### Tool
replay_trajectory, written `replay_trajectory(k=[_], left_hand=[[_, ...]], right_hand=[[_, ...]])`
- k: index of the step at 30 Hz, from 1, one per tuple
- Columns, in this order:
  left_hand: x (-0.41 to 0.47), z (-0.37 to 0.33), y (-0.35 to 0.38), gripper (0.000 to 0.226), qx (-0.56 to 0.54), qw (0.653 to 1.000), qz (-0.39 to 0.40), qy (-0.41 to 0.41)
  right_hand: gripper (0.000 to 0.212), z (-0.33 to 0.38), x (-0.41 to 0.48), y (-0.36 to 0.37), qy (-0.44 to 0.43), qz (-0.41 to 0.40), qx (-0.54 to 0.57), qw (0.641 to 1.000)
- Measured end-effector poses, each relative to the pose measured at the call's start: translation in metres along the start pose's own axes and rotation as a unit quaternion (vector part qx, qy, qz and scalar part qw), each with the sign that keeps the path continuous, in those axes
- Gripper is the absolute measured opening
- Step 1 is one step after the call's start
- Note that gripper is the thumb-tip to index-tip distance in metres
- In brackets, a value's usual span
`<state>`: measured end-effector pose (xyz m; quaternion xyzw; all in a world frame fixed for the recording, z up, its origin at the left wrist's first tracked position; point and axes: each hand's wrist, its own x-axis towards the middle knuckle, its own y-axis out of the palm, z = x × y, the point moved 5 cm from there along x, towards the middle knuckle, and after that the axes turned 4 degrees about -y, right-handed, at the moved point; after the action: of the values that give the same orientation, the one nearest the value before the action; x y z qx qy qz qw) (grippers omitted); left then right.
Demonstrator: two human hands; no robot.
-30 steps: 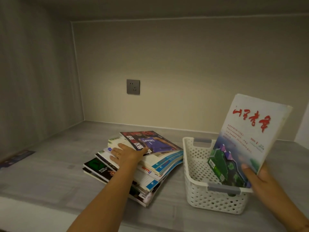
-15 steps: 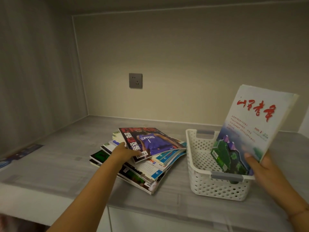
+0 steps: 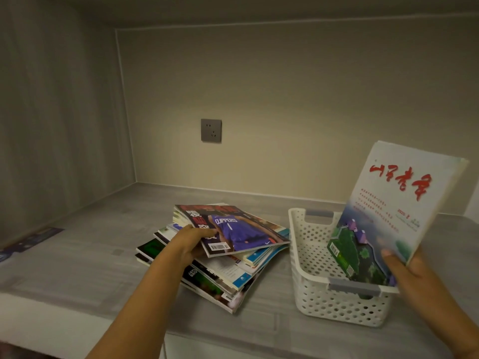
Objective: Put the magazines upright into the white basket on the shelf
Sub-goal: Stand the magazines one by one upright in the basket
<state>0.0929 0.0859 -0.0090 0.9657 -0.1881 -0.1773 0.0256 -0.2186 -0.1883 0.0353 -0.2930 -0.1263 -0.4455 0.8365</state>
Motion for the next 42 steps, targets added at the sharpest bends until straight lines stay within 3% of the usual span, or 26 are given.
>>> replay_trajectory(k=[3,9,17,23,27,32,42], left_hand=[[-0.002,-0.003,-0.003,0.016,-0.095,0.992,0.072,-0.039],[0.010,-0.006,0.001,0.023,-0.083,0.995,-0.026,-0.038],[-0.018,-0.034,0.036,0.015,-0.088,0.978,-0.070,0.177],[-0.082,-0.058,0.089,0.012,-0.042,0.934,-0.050,0.352],[-0.114,-0.070,0.125,0.017,-0.050,0.908,-0.019,0.416],[-0.133,-0.065,0.164,0.020,-0.081,0.897,0.034,0.432],[-0.136,-0.013,0.217,0.028,-0.040,0.938,0.089,0.333]], right_hand=[[0.048,-0.003,0.002,0.002,-0.002,0.003,-0.005,1.000],[0.050,-0.006,0.002,0.003,-0.003,0.000,-0.012,1.000],[0.047,-0.004,0.002,0.004,-0.007,0.007,0.004,1.000],[0.050,0.000,0.002,0.003,-0.026,0.017,0.006,1.000],[0.052,-0.001,0.003,0.005,-0.014,0.033,0.028,0.999],[0.071,0.003,0.000,0.006,-0.026,0.056,0.065,0.996],[0.064,0.013,-0.002,0.004,-0.029,0.072,0.100,0.992]])
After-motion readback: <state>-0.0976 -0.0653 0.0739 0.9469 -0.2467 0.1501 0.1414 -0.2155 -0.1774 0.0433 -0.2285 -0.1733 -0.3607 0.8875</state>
